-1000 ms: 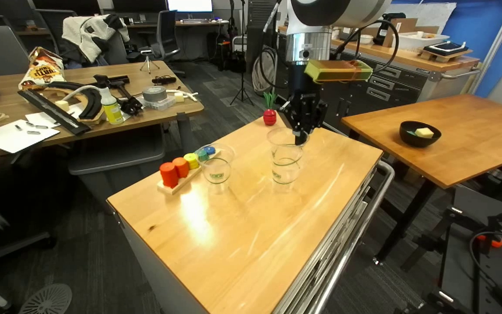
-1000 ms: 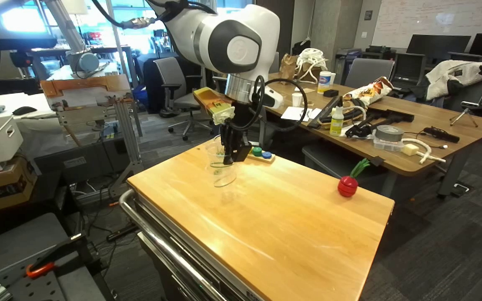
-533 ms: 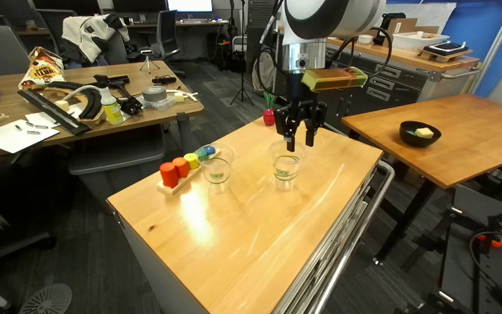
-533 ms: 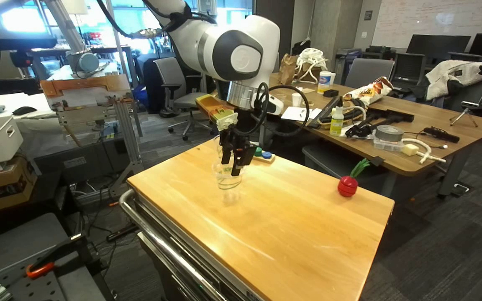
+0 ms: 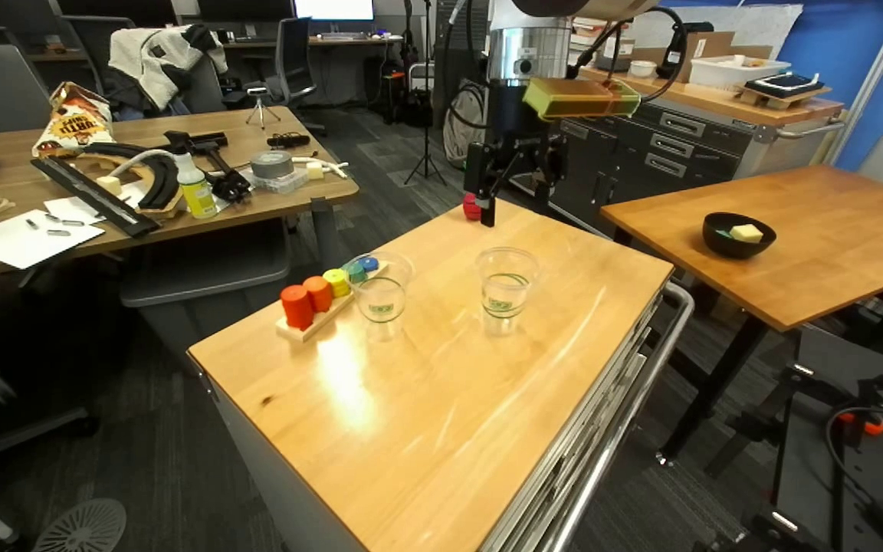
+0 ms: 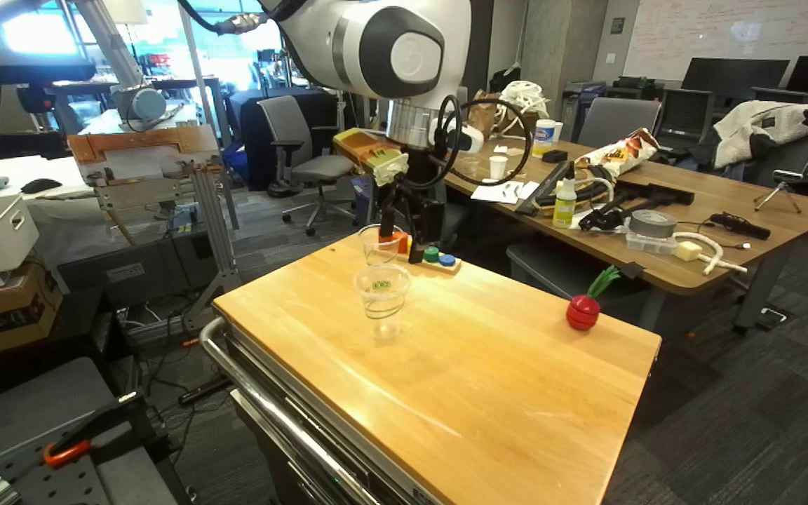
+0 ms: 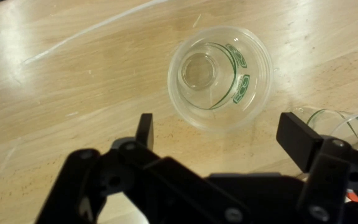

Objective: Stack the clear cups

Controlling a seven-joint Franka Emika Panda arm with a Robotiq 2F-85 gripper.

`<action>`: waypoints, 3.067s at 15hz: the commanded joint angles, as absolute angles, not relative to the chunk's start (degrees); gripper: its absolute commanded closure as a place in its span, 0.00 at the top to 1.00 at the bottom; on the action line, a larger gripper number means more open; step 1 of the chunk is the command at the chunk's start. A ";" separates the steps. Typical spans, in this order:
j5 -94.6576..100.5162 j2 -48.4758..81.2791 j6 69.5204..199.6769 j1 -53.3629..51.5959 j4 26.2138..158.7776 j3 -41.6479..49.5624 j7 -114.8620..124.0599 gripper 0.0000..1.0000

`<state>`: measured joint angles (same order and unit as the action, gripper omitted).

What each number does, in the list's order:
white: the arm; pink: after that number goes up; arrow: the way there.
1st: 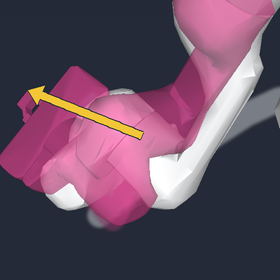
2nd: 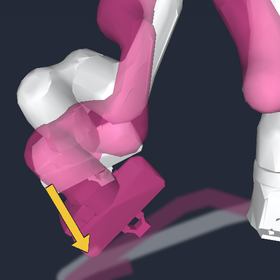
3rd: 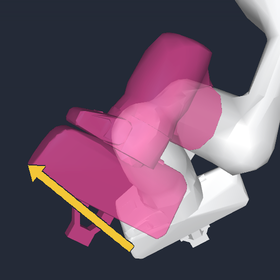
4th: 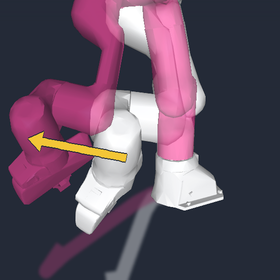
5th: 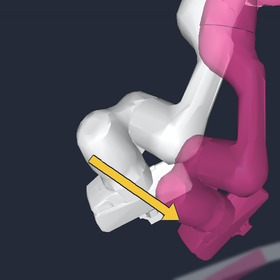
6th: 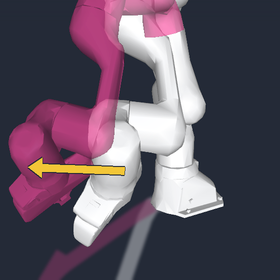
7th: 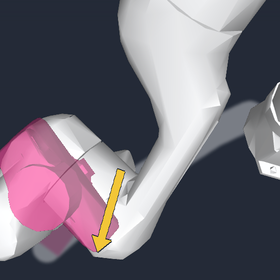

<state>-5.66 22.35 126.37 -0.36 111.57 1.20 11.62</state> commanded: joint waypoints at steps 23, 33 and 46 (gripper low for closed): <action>-0.64 39.05 116.07 -7.80 86.59 -0.75 16.86 1.00; -0.49 48.54 114.88 -9.18 75.56 -0.17 21.47 1.00; -0.90 52.12 111.43 -8.96 70.85 0.09 21.69 0.11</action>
<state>-0.28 52.38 113.78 -8.49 73.04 -0.54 21.34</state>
